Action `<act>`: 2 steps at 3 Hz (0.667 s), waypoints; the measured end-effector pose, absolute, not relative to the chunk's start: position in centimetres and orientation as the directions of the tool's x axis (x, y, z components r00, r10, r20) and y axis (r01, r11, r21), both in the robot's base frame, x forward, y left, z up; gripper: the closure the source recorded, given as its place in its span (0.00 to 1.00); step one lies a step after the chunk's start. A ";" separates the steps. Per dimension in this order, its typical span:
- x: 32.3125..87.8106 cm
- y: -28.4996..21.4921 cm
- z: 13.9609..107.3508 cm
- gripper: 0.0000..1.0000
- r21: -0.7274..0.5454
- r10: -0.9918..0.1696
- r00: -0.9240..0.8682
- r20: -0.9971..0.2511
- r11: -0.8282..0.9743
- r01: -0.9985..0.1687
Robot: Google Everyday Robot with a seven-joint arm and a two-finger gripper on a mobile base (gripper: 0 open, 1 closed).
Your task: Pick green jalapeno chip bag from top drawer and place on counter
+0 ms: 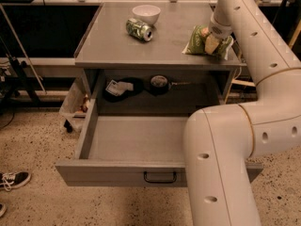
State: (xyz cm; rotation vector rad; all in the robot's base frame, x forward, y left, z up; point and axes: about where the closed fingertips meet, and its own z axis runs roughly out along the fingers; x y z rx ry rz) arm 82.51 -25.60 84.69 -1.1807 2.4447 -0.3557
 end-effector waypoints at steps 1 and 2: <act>82.5 -25.6 84.7 0.58 -0.392 -0.790 -0.563 -0.243 0.611 -0.688; 82.5 -25.6 84.7 0.36 -0.392 -0.790 -0.563 -0.243 0.611 -0.688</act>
Offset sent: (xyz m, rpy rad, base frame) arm 0.0000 0.0001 0.0000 0.0000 -0.0001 0.0001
